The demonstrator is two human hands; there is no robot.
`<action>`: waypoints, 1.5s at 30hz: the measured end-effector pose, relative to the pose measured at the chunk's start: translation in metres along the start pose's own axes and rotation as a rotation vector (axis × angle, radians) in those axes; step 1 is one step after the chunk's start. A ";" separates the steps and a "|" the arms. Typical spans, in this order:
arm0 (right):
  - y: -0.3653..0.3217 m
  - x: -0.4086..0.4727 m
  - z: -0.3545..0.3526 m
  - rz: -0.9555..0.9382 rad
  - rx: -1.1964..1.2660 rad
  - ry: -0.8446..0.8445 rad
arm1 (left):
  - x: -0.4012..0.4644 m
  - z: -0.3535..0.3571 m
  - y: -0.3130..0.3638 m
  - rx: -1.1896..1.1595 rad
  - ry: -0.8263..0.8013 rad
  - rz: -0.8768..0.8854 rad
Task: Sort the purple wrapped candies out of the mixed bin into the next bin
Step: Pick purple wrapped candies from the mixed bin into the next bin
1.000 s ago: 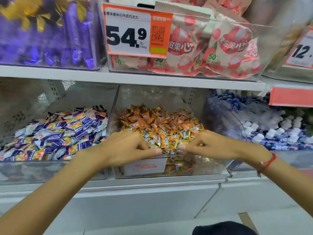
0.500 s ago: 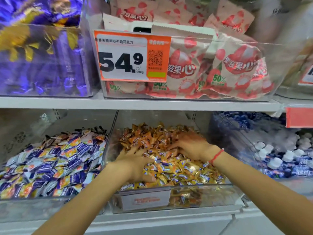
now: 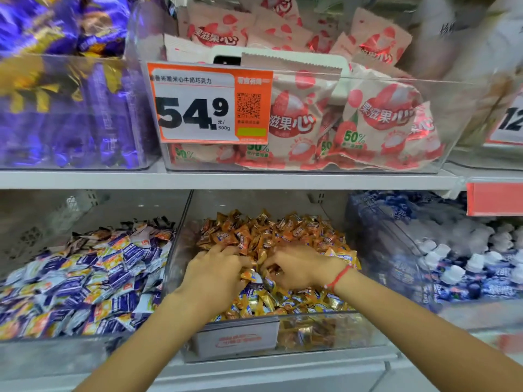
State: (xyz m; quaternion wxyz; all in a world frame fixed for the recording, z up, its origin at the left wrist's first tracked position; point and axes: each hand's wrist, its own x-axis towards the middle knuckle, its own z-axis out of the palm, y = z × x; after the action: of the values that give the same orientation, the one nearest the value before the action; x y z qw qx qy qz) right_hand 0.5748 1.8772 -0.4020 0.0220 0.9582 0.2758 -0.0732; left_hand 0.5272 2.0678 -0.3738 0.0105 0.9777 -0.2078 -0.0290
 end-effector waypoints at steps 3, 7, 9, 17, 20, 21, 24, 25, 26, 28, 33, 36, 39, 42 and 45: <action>0.004 0.005 -0.003 0.031 -0.084 0.011 | -0.008 -0.003 -0.003 -0.146 0.036 0.012; 0.011 -0.005 -0.006 0.066 -0.103 0.005 | -0.017 -0.006 -0.006 -0.232 0.102 -0.004; 0.018 -0.016 -0.006 0.077 -0.099 0.024 | -0.020 -0.004 -0.007 -0.269 0.119 0.013; 0.013 -0.027 0.002 0.089 -0.100 0.051 | -0.040 0.018 -0.003 -0.523 0.230 0.035; 0.004 -0.017 0.006 0.129 -0.117 0.030 | -0.043 0.022 -0.001 -0.586 0.305 0.025; 0.006 -0.015 0.006 0.152 -0.076 0.031 | -0.043 0.024 -0.001 -0.605 0.309 0.023; 0.014 -0.023 0.000 0.198 0.211 0.068 | -0.040 0.026 -0.004 -0.693 0.291 0.007; 0.018 -0.030 -0.001 0.202 0.342 0.119 | -0.039 0.026 -0.004 -0.727 0.276 0.002; 0.017 -0.040 -0.005 0.217 0.467 0.168 | -0.038 0.026 -0.004 -0.759 0.261 0.000; 0.014 -0.060 -0.010 0.269 0.711 0.256 | -0.035 0.027 -0.004 -0.803 0.236 0.000; -0.007 -0.083 -0.021 0.353 1.077 0.278 | -0.030 0.025 -0.005 -0.860 0.196 0.003; -0.033 -0.071 -0.030 0.319 1.242 0.250 | -0.031 0.022 -0.002 -0.956 0.197 0.041; -0.056 -0.055 -0.039 0.284 1.284 0.289 | -0.028 0.018 -0.001 -1.180 0.293 0.040; -0.058 -0.047 -0.041 0.293 1.319 0.331 | -0.024 0.017 -0.002 -1.387 0.503 -0.058; -0.033 -0.040 -0.035 0.443 1.084 0.378 | -0.025 0.018 -0.002 -1.424 0.587 -0.045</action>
State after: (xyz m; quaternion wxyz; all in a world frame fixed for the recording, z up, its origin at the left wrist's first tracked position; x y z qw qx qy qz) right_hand 0.5282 1.8873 -0.3612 -0.5029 0.8640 -0.0074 -0.0256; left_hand 0.5037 2.0793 -0.3901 0.6914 0.7067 -0.1079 0.1048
